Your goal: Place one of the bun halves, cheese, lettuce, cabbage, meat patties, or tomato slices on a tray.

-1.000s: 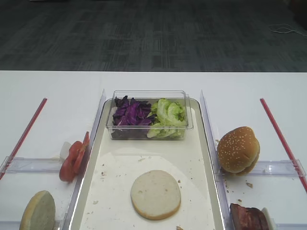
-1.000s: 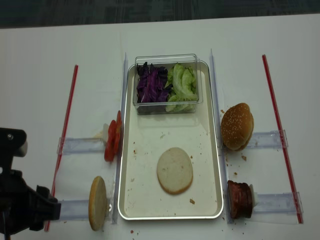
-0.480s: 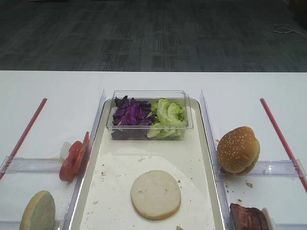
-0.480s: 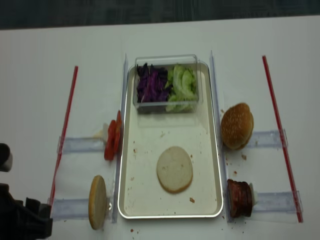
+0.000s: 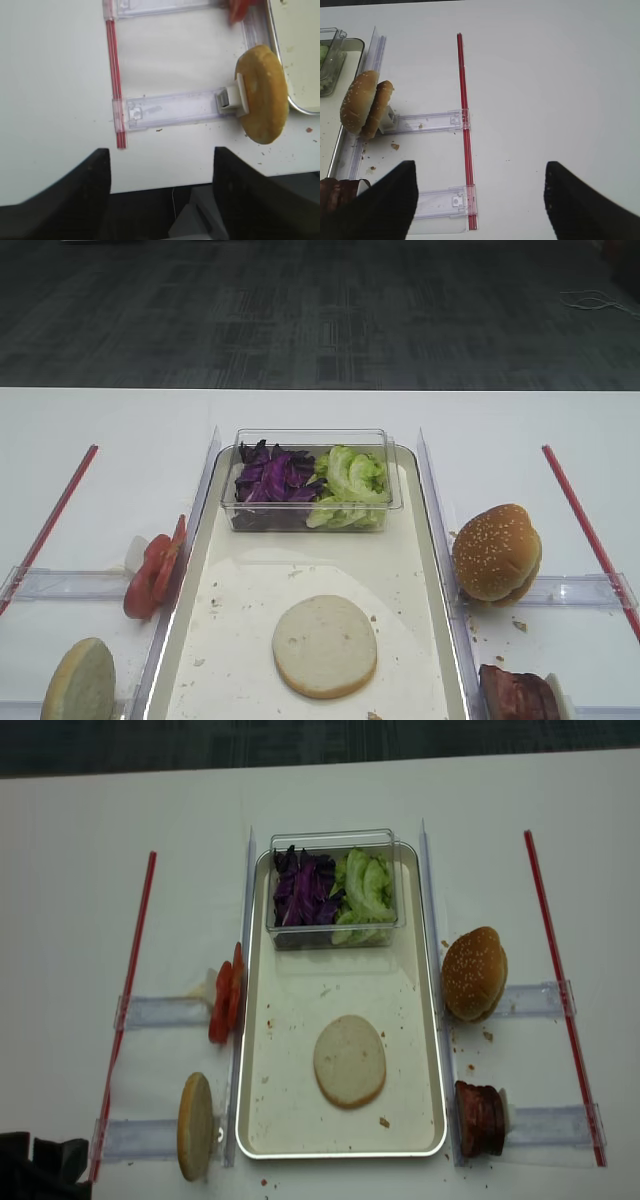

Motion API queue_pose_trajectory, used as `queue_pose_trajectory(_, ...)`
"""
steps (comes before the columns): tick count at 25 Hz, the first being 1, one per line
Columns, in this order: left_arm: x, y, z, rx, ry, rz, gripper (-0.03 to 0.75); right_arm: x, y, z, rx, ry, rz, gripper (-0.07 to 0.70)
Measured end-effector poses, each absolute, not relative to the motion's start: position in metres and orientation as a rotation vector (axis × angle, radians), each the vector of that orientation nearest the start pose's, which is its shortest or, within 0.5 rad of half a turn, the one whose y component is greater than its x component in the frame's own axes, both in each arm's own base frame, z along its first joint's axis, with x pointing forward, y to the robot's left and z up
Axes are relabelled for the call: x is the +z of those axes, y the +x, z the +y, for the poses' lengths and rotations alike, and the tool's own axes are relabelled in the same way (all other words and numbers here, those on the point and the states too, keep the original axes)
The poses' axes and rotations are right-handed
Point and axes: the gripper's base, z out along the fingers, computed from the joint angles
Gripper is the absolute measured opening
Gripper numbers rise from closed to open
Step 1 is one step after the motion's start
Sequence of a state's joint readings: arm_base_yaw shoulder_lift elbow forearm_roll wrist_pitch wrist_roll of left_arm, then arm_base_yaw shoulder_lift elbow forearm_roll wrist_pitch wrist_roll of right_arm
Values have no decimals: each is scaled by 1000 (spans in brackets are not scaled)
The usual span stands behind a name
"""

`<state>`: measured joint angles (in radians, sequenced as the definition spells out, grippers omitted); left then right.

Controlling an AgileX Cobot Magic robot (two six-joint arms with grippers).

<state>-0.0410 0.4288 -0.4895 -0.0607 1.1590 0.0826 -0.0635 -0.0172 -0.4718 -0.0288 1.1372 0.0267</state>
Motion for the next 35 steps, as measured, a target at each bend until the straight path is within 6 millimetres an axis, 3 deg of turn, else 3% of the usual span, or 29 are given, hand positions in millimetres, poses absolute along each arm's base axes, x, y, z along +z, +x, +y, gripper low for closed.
queue_pose_trajectory(25, 265, -1, -4, -44, 114, 2229, 417, 263, -8, -2, -57, 99, 2130, 531)
queue_pose_trajectory(35, 265, -4, -2, -39, 89, 2215, 416, 263, -8, -2, -57, 99, 2130, 531)
